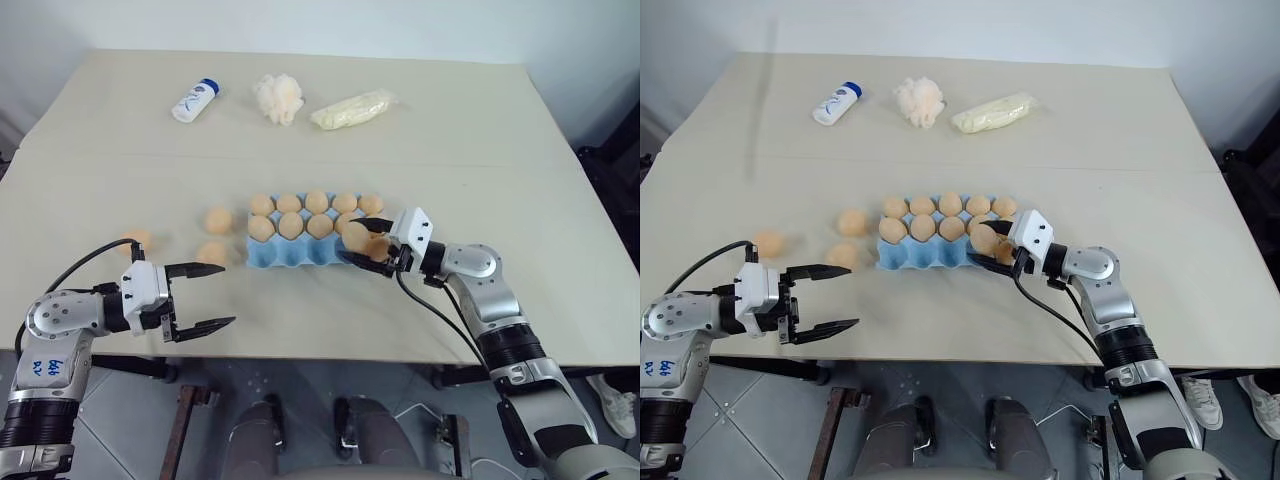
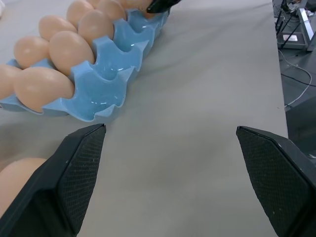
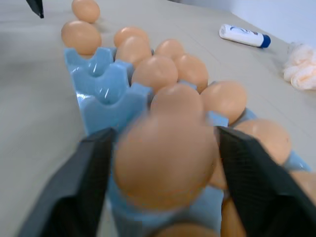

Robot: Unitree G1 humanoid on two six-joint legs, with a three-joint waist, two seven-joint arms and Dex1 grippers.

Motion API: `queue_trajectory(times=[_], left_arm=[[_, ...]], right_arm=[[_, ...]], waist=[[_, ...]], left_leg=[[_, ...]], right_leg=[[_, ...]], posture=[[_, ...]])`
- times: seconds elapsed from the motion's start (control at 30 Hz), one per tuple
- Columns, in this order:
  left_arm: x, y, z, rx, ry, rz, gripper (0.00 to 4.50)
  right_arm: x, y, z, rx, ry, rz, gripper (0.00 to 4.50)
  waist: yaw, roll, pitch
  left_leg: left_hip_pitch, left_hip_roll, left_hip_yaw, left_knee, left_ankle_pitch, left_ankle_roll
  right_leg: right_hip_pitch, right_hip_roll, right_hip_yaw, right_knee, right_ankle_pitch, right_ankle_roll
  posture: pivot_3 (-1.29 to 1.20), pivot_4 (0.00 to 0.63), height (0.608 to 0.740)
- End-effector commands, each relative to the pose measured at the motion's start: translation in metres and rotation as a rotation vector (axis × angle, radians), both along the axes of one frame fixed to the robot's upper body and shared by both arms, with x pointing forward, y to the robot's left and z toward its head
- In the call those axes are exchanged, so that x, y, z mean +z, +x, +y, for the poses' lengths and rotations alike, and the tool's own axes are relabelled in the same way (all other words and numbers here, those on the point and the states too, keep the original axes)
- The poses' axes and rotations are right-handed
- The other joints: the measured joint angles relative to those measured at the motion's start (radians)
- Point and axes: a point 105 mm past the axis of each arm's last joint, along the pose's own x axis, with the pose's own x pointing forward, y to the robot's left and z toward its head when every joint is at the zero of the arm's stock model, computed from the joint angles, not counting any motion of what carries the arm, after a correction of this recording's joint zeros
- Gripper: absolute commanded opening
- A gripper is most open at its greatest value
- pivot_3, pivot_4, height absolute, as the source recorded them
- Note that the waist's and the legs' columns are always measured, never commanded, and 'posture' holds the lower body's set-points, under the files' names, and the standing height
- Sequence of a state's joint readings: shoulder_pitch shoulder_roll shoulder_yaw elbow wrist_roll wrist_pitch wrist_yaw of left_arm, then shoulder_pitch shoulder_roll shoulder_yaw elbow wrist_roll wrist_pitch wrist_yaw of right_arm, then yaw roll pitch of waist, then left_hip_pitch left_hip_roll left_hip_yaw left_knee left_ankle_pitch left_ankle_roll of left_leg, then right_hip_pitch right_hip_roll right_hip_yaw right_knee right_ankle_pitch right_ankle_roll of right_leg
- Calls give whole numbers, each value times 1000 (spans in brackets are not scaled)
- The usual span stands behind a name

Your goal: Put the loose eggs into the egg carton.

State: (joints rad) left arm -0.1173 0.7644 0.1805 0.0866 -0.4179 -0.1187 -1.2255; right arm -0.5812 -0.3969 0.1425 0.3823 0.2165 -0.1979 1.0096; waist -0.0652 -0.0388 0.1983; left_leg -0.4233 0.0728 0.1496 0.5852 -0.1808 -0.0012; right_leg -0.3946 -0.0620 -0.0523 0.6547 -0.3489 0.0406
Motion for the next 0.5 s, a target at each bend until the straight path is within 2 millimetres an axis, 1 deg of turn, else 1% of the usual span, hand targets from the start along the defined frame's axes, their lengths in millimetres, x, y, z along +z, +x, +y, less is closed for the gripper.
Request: queue_trajectory(times=[0.03,0.1,0.17,0.3,0.37,0.43,0.5], left_arm=[[9,-2,5,23,3,-36,4500],[10,-2,10,54,-11,-28,4500],[11,-2,17,108,-28,-22,4500],[9,-4,44,276,-49,-11,4500],[10,-7,57,373,-96,-25,4500],[11,-16,72,483,-156,-30,4500],[9,-27,81,564,-179,-39,4500]], right_arm=[[29,-6,-4,32,68,-83,4472],[38,-15,-4,60,85,-98,4472],[41,-22,-8,83,80,-99,4472],[35,-38,-24,117,28,-55,4472],[31,-47,-33,143,19,-25,4472],[24,-56,-42,175,9,50,4472],[23,-57,-48,157,12,52,4472]], waist=[[-4,0,0],[-4,0,0],[-5,0,0],[-2,0,0],[-2,0,0],[-5,0,0],[-14,0,0]], left_leg=[[0,0,0,0,0,0],[0,0,0,1,0,0],[0,0,0,1,0,-1],[0,0,-1,1,0,-1],[0,0,-1,1,0,-1],[0,0,-1,1,-1,-1],[0,0,-1,0,-1,-1]], right_leg=[[0,0,0,1,0,0],[0,0,0,2,0,0],[0,0,0,2,0,0],[0,0,0,2,0,0],[0,-1,0,1,0,0],[0,-1,0,1,0,0],[0,-1,0,0,0,0]], posture=[[0,150,740],[0,150,740],[0,150,740],[0,150,740],[0,150,740],[0,150,740],[0,150,740]])
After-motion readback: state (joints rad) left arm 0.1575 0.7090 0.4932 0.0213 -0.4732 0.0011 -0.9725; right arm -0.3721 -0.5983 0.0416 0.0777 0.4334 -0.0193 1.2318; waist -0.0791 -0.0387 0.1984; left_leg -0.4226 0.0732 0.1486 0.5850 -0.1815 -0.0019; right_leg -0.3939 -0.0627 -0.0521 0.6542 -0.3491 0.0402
